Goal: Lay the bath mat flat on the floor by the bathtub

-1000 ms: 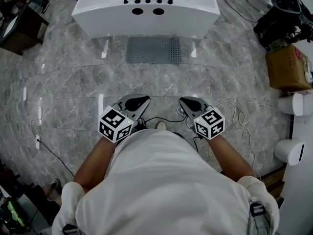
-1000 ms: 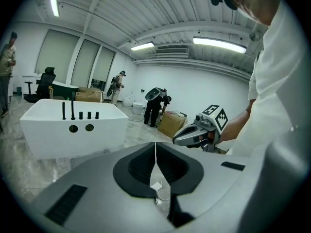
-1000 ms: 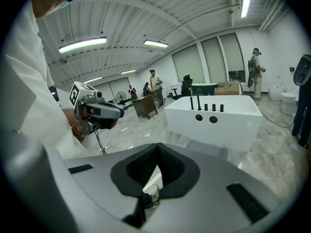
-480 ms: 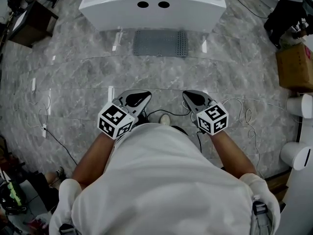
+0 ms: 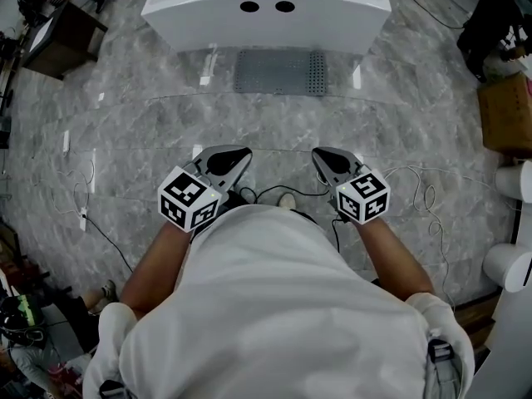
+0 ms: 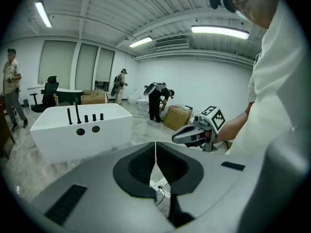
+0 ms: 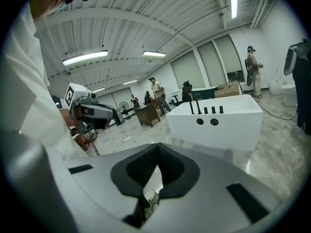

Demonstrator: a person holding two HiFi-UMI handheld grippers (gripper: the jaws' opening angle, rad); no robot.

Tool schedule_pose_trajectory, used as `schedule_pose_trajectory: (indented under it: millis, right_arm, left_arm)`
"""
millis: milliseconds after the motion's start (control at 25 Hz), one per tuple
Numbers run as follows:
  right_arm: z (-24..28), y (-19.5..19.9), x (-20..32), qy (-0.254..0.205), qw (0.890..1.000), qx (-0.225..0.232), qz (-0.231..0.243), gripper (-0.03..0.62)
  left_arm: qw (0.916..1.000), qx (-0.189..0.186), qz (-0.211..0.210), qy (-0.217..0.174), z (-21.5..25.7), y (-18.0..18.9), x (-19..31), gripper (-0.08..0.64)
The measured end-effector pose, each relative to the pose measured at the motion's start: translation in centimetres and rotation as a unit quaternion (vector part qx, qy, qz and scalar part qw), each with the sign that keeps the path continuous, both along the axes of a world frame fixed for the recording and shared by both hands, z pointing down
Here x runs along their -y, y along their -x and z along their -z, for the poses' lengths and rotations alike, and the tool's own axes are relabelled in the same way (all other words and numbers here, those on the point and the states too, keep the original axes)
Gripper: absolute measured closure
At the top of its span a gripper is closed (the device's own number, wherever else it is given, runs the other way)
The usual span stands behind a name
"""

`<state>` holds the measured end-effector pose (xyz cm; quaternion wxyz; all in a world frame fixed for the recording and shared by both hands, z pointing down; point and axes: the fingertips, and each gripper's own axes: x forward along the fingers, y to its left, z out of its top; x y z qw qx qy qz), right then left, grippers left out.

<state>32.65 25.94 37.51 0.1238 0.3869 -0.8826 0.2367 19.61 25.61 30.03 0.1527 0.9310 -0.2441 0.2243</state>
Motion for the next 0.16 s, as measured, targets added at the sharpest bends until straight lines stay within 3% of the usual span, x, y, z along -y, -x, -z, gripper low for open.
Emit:
schedule_pose_trajectory:
  millis: [160]
  right_arm:
    - [-0.3,0.4,1.4,0.003,1.000,-0.003,-0.005,0.584]
  left_arm:
    - [0.9999,-0.010,-0.003,-0.003,0.3,0.3,1.9,0.537]
